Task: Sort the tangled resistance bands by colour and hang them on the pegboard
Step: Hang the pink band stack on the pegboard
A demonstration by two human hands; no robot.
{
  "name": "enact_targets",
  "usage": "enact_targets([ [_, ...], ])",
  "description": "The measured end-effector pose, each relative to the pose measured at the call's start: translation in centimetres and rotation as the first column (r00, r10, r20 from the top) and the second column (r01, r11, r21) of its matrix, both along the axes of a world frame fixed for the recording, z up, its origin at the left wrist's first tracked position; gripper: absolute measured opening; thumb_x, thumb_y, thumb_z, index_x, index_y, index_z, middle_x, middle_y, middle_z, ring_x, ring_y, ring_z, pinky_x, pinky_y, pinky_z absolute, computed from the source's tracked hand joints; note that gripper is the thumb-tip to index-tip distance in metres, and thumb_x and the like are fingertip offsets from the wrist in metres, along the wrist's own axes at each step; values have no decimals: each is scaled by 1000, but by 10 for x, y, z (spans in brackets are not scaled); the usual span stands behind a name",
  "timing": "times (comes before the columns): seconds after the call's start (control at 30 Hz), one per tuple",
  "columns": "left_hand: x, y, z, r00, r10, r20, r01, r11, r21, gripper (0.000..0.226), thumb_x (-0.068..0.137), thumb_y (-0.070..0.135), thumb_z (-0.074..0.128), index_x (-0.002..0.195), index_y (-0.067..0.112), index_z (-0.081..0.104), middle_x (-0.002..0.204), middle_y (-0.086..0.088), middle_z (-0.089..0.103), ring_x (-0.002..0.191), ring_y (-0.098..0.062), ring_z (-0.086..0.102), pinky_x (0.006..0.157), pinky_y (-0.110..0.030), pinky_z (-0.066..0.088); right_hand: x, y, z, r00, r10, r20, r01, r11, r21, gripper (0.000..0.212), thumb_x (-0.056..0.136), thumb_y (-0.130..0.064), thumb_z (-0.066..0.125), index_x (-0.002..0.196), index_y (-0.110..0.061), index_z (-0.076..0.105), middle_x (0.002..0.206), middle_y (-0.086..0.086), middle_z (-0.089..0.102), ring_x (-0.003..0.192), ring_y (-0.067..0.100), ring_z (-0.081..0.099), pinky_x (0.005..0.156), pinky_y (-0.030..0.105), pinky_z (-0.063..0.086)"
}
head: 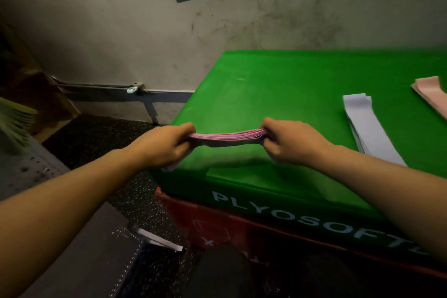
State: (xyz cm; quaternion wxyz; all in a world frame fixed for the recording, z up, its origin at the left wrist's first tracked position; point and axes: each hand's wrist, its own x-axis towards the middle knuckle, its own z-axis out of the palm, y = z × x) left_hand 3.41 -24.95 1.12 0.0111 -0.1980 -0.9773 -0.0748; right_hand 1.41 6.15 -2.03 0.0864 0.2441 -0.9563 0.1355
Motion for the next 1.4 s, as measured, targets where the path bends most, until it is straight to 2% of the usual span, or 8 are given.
enact_targets([
  [0.2, 110, -66, 60, 971, 210, -110, -207, 978, 34, 26, 96, 29, 58, 120, 39, 54, 90, 16, 62, 76, -4, 60, 67, -29, 47, 29, -81, 53, 978, 208, 5, -203, 960, -193, 11, 91, -31, 59, 87, -22, 55, 56, -9, 58, 63, 21, 62, 60, 36, 51],
  [0.37, 221, -123, 106, 857, 419, -302, -439, 899, 1, 20, 93, 34, 60, 111, 40, 53, 83, 12, 66, 70, -14, 64, 62, -35, 51, 71, -174, 99, 933, 348, -89, -359, 903, -235, 9, 87, -34, 59, 91, -27, 56, 59, -8, 64, 65, 18, 65, 63, 37, 54],
  [0.53, 327, -181, 140, 718, 471, -512, -585, 807, -78, 10, 89, 36, 63, 98, 38, 60, 74, 10, 68, 59, -17, 63, 51, -27, 39, 131, -269, 139, 855, 487, -177, -517, 825, -227, 13, 88, -32, 60, 100, -28, 61, 88, 2, 70, 84, 30, 66, 67, 35, 48],
  [0.7, 404, -233, 168, 595, 465, -655, -668, 740, -82, 12, 90, 40, 53, 92, 30, 60, 59, 8, 60, 43, -13, 52, 40, -23, 41, 183, -353, 172, 775, 589, -231, -632, 735, -246, 14, 90, -38, 58, 96, -25, 57, 76, -7, 65, 67, 18, 61, 58, 31, 41],
  [0.93, 441, -289, 178, 472, 489, -734, -739, 674, -26, 19, 91, 35, 47, 90, 21, 60, 60, 2, 59, 45, -19, 49, 51, -27, 42, 211, -442, 200, 702, 682, -208, -704, 616, -354, 9, 97, -35, 54, 97, -26, 55, 68, -8, 68, 58, 4, 64, 61, 35, 58],
  [1.13, 425, -313, 142, 345, 555, -757, -805, 590, 66, 7, 89, 19, 64, 87, 21, 58, 58, 0, 54, 44, -17, 33, 45, -20, 29, 212, -486, 174, 762, 627, -166, -637, 677, -369, 7, 98, -32, 49, 97, -25, 50, 64, -13, 62, 52, -2, 57, 51, 22, 42],
  [1.3, 418, -323, 109, 301, 609, -734, -813, 566, 136, 5, 92, 22, 58, 96, 25, 59, 67, -2, 64, 47, -16, 34, 47, -18, 23, 214, -501, 140, 737, 676, -4, -596, 646, -477, 7, 97, -27, 46, 99, -22, 51, 69, -4, 71, 55, 7, 68, 63, 42, 61],
  [1.4, 417, -321, 92, 274, 645, -714, -822, 542, 174, 5, 91, 24, 58, 92, 19, 59, 65, -1, 60, 47, -17, 36, 49, -21, 28, 215, -505, 124, 732, 681, 20, -588, 647, -486, 8, 97, -26, 47, 100, -19, 51, 67, -7, 68, 58, 5, 67, 66, 40, 59],
])
